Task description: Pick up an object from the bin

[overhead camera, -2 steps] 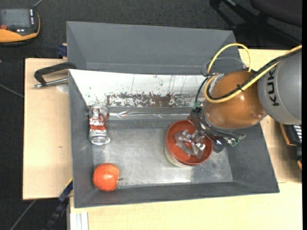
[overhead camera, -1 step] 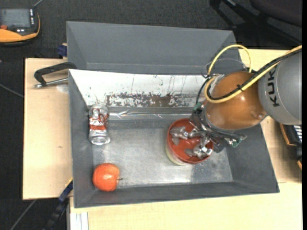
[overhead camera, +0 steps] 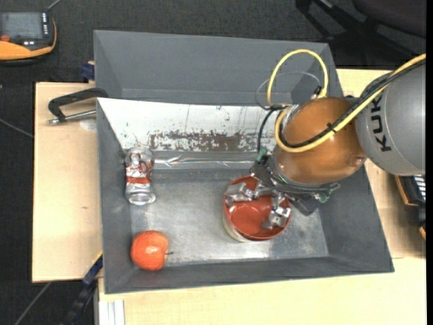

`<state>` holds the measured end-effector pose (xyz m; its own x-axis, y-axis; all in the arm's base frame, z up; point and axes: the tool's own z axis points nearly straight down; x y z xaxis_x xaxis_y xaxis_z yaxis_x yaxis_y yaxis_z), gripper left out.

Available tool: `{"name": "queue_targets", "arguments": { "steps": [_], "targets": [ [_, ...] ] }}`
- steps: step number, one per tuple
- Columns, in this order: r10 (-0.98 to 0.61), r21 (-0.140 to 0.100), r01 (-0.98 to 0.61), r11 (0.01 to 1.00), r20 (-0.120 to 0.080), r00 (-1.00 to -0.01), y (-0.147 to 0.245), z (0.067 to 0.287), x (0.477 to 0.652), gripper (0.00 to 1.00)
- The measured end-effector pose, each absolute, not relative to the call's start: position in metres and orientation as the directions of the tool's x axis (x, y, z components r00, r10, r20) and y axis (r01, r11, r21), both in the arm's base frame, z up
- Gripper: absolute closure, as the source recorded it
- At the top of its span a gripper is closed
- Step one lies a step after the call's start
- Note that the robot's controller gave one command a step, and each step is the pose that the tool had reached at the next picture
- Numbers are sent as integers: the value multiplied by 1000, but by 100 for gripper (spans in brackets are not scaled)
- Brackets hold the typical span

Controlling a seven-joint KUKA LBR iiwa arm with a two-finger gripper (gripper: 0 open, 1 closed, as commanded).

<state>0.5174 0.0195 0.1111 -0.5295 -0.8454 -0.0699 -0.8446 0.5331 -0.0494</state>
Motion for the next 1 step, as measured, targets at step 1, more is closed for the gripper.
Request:
{"name": "queue_targets", "arguments": {
  "steps": [1],
  "targets": [
    [-844, -47, -844, 535, -68, -531, 19, 110, 517, 100]
  ]
}}
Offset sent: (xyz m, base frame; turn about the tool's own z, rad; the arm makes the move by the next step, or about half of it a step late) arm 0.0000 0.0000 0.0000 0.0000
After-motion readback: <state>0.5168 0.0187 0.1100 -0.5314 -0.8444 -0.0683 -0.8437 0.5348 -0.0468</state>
